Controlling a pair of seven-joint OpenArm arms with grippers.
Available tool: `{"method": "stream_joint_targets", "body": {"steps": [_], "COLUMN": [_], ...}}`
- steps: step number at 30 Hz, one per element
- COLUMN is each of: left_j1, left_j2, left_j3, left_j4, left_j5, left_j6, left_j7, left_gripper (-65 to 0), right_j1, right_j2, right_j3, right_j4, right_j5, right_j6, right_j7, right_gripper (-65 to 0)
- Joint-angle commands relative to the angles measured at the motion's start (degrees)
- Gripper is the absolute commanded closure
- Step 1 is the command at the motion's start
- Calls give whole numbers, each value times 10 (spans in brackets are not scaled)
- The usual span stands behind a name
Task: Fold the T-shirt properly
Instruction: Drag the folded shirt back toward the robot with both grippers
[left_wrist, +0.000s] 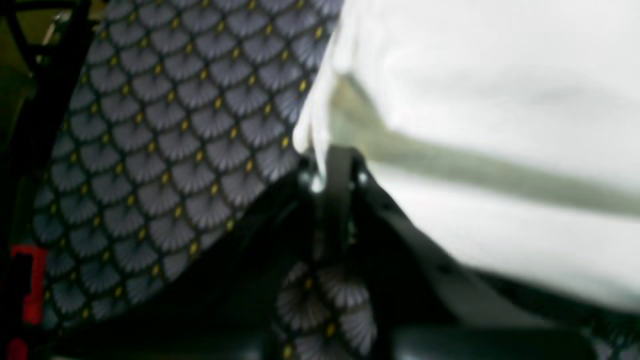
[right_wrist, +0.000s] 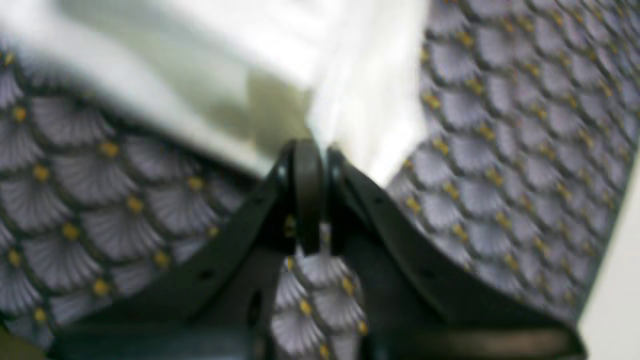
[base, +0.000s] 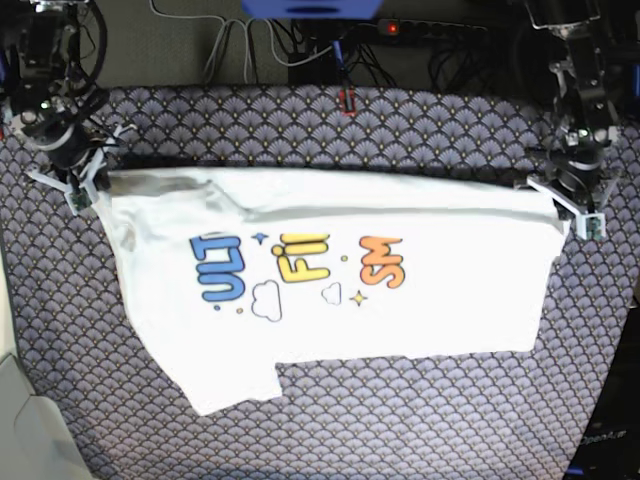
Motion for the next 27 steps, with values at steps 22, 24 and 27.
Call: {"method": "stream_joint_targets", "body": {"steps": [22, 24, 27], "left_j1": [119, 120, 120], "left_j2": [-6, -6, -6], "left_j3": [-18, -18, -18], "left_j4": [56, 56, 56], "left_j5": [-1, -1, -1], "left_j6": [4, 4, 4], "left_j7": [-17, -16, -16], "left_gripper": [-4, -4, -4], "right_j1": [-122, -125, -125], "right_j2": [13, 12, 10], "right_j3": [14, 14, 15], "right_j4": [49, 49, 49], "right_j5": [3, 3, 3], "right_j6": [-3, -3, -3], "right_j7": [62, 62, 62], "right_gripper": [0, 0, 0]}}
